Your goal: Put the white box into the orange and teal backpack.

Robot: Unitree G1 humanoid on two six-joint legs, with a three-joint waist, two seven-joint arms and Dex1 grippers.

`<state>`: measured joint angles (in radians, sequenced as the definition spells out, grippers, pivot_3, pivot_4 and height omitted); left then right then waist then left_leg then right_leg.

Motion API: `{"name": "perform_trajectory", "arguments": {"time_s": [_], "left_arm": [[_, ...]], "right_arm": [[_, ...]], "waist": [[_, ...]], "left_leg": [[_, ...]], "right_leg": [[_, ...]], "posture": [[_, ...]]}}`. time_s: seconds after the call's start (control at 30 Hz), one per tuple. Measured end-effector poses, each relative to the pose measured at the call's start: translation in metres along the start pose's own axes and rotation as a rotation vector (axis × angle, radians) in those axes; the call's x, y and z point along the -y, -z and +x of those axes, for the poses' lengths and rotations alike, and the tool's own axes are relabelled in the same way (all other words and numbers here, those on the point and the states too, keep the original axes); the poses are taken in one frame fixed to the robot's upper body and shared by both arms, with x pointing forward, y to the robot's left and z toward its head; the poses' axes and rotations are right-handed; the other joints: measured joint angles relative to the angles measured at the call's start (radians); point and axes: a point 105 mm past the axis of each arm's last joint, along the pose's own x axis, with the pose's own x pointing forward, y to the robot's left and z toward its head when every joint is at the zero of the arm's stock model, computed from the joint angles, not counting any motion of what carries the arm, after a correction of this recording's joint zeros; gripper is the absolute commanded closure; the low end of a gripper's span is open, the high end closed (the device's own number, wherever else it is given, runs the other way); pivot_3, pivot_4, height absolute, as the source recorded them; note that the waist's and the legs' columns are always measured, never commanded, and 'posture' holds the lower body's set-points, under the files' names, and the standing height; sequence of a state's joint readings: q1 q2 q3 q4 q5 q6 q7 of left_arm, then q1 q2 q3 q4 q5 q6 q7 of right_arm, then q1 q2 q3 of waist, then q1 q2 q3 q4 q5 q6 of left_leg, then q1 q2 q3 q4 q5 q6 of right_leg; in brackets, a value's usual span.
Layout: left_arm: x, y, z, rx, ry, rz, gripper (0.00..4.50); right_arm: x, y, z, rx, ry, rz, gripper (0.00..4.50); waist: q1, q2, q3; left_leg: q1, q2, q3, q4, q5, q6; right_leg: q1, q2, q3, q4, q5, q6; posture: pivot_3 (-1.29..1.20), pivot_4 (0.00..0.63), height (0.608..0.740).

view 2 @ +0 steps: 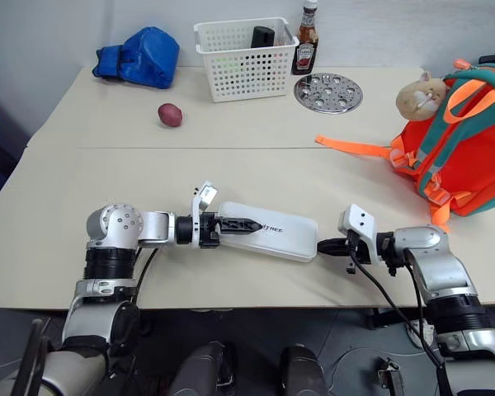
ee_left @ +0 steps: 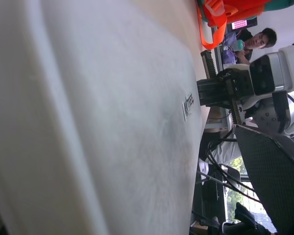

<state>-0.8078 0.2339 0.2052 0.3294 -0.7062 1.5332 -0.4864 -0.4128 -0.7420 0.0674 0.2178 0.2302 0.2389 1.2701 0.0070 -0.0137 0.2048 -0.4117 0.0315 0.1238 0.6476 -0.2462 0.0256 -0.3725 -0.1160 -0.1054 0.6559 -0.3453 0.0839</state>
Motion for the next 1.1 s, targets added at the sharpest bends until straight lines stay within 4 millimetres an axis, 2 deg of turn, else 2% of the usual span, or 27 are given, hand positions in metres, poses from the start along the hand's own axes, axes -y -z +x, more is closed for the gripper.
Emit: {"name": "perform_trajectory", "arguments": {"time_s": [0.1,0.23,0.37,0.5,0.67,0.77,0.9,1.0,1.1], "left_arm": [[0.000,0.000,-0.001,-0.008,-0.002,-0.001,1.34],[-0.001,0.001,-0.008,-0.023,-0.002,0.002,2.07],[0.011,0.001,-0.011,-0.036,0.069,0.012,3.08],[0.015,0.000,-0.015,-0.026,0.079,0.026,3.16],[0.012,-0.004,-0.037,0.065,0.071,0.030,3.17],[0.020,-0.012,-0.055,0.160,0.108,0.064,3.17],[0.049,-0.027,-0.086,0.311,0.168,0.204,3.17],[0.063,-0.032,-0.102,0.394,0.182,0.282,3.17],[0.068,-0.031,-0.112,0.469,0.145,0.349,3.17]], "right_arm": [[-0.002,0.000,0.000,0.004,0.002,-0.004,4.50],[-0.004,0.002,0.000,0.011,0.009,-0.008,4.50],[-0.005,0.004,-0.001,0.017,0.017,-0.005,4.50],[-0.006,0.005,-0.002,0.029,0.032,-0.003,4.50],[0.001,0.010,-0.011,0.079,0.170,0.068,4.50],[0.019,0.014,-0.035,0.113,0.361,0.162,3.93],[0.038,0.000,-0.085,0.221,0.626,0.239,2.60],[0.043,-0.005,-0.105,0.255,0.726,0.266,1.58],[0.055,-0.010,-0.125,0.309,0.834,0.335,0.55]], "waist": [[-0.005,0.000,0.000],[-0.008,0.000,0.000],[-0.006,-0.001,0.000],[-0.008,-0.001,0.000],[-0.008,-0.001,0.000],[-0.006,-0.001,0.000],[-0.006,-0.001,0.000],[-0.007,-0.001,0.000],[-0.011,0.000,0.000]], "left_leg": [[0.000,0.000,0.000,-0.001,0.000,0.000],[0.000,0.001,0.000,-0.001,0.000,-0.001],[0.000,0.001,0.000,-0.001,0.000,-0.001],[0.000,0.001,0.000,-0.001,0.000,-0.001],[-0.001,0.001,0.000,-0.001,0.000,-0.001],[-0.002,0.001,-0.001,-0.001,0.000,-0.001],[-0.005,0.001,-0.002,-0.001,0.000,-0.001],[-0.005,0.001,-0.002,-0.001,0.000,-0.001],[-0.005,0.001,0.000,-0.002,0.000,-0.001]], "right_leg": [[-0.001,0.000,0.000,0.000,0.000,0.000],[-0.001,0.001,0.000,0.000,0.000,0.000],[0.000,0.000,0.000,0.000,0.000,0.000],[0.000,0.001,0.000,-0.001,0.000,0.000],[-0.001,0.000,0.000,-0.001,0.000,0.000],[-0.002,-0.001,0.000,-0.001,0.000,0.000],[-0.004,0.000,-0.001,-0.002,0.000,0.000],[-0.003,0.001,-0.001,-0.002,0.000,0.000],[-0.004,0.001,0.001,-0.003,0.000,0.000]], "posture": [[0.00,0.150,0.740],[0.00,0.150,0.740],[0.00,0.150,0.740],[0.00,0.150,0.740],[0.00,0.150,0.740],[0.00,0.150,0.740],[0.00,0.150,0.740],[0.00,0.150,0.740],[0.00,0.150,0.740]]}}
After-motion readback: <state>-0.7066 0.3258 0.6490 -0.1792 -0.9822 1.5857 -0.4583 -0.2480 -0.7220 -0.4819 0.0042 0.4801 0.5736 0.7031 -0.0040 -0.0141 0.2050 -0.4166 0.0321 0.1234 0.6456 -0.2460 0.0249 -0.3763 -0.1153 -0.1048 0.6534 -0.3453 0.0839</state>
